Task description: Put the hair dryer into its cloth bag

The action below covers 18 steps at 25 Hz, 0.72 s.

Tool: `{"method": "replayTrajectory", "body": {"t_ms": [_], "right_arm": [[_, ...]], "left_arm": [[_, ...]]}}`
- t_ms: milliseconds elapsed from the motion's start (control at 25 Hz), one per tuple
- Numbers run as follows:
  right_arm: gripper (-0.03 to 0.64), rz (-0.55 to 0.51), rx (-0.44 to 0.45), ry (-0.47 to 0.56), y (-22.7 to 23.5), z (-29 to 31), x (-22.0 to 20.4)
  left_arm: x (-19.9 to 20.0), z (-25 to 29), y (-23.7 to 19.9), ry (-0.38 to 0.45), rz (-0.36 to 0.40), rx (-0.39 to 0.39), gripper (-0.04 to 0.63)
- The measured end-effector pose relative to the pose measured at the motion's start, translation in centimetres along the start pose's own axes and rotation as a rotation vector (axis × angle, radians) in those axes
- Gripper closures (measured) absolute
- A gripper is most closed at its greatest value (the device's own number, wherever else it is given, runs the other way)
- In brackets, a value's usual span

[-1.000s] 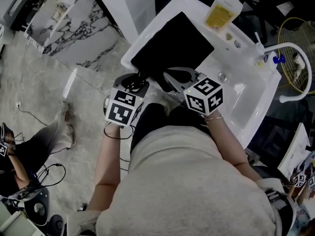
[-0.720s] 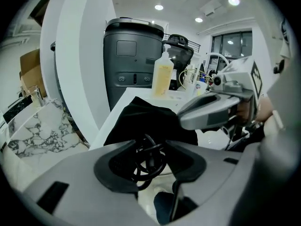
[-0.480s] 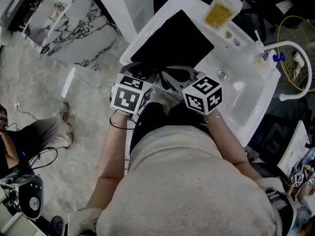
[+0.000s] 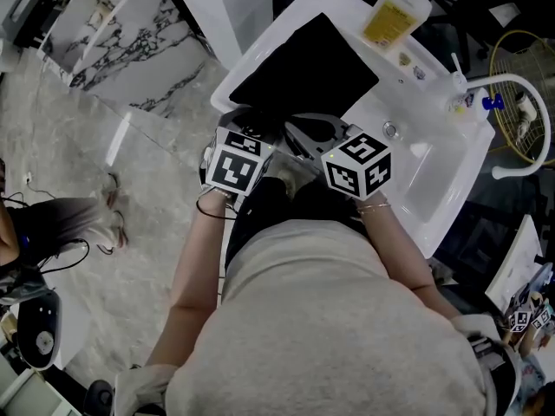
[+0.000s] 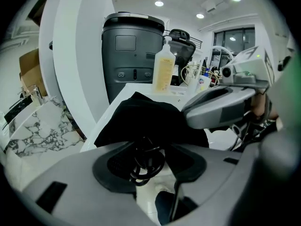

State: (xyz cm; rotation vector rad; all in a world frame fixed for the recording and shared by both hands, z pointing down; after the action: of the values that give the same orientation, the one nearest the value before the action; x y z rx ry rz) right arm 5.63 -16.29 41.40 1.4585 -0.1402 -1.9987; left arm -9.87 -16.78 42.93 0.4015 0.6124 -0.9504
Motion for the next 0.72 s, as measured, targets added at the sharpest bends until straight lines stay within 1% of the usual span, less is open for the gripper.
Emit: {"method": "replayTrajectory", "body": {"t_ms": [200,360,440,560,640,720], "right_arm": [[0.604,0.002,0.004,0.001,0.1,-0.2,-0.1],[0.604,0.006,0.007,0.007,0.1,-0.4,-0.1],[0.604,0.007,0.008,0.013,0.0,-0.5,-0.1],[0.604,0.004,0.005,0.016,0.0,-0.7,-0.2],[0.604,0.002,0.006,0.017,0.0,-0.7,-0.2],[0.604,0.001,0.007,0.018,0.0,-0.8,-0.1]], "left_arm": [[-1.0,-1.1,0.0,0.0,0.007,0.005,0.393],[-2.3,-2.0,-0.2,-0.044,0.01,0.02,0.393],[-3.1,-2.0,-0.3,-0.062,0.014,0.036,0.393],[-3.4,-1.8,-0.3,-0.049,0.018,0.075,0.398],[-3.4,-1.7,-0.5,-0.046,0.033,0.087,0.451],[-3.1,-1.7,-0.6,-0.052,0.066,0.088,0.475]]}}
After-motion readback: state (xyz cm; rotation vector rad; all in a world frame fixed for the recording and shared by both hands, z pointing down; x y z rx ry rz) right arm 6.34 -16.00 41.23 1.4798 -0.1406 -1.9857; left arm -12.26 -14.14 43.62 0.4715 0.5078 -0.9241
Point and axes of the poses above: the fingertips, and each gripper's own axes: z forward along the fingers, y to its right, x out of its top, the point moved 10 cm from there along -z, backward along the fingers, and after that the axes turned 9 degrees about x, right-handed, at the moved point
